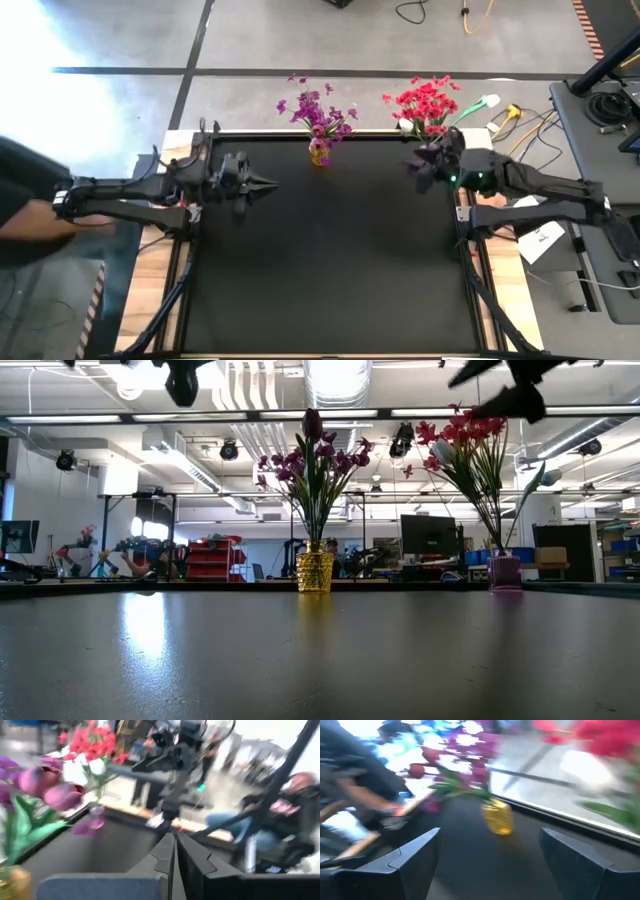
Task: Sort flowers into vase by color
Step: Return to Home Position
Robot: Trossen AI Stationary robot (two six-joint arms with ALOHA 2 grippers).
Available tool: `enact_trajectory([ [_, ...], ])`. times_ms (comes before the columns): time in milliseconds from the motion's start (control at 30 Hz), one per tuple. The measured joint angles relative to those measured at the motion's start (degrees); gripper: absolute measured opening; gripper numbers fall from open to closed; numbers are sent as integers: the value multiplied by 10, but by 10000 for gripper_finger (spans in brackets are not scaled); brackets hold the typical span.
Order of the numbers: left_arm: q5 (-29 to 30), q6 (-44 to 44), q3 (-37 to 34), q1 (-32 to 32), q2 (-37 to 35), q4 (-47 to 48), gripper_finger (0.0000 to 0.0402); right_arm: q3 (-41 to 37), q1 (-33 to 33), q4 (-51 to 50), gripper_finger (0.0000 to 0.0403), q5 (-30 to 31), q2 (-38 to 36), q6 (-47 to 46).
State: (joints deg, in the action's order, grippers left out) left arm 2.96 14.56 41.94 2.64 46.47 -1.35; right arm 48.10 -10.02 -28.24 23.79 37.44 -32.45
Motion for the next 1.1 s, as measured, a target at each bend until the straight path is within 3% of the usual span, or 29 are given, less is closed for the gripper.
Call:
enact_trajectory([
  [133, -93, 47, -105, 7, -35, -130, 14, -6, 78, 89, 324, -3, 10, 39],
  [267, -140, 59, -164, 7, -64, -143, 5, -6, 148, 173, 301, -63, 6, 95],
  [433, -136, 109, -193, 5, -79, -145, 3, -6, 215, 249, 171, -116, -7, 173],
  [533, -135, 131, -197, 5, -72, -144, 5, -6, 231, 244, 86, -116, -23, 147],
  [633, -135, 114, -198, 5, -57, -143, 5, -6, 232, 215, 26, -116, -34, 133],
  [733, -129, 117, -196, 5, -38, -144, 5, -6, 232, 189, 17, -118, -37, 98],
  [833, -60, 90, -192, 5, -16, -146, 5, -6, 232, 179, 22, -118, -35, 33],
  [967, -24, 2, -194, 5, -10, -169, 5, -14, 230, 182, 22, -193, -27, 127],
  [1100, -24, -72, -195, 6, -42, -185, 5, -54, 225, 173, 23, -206, -70, 161],
])
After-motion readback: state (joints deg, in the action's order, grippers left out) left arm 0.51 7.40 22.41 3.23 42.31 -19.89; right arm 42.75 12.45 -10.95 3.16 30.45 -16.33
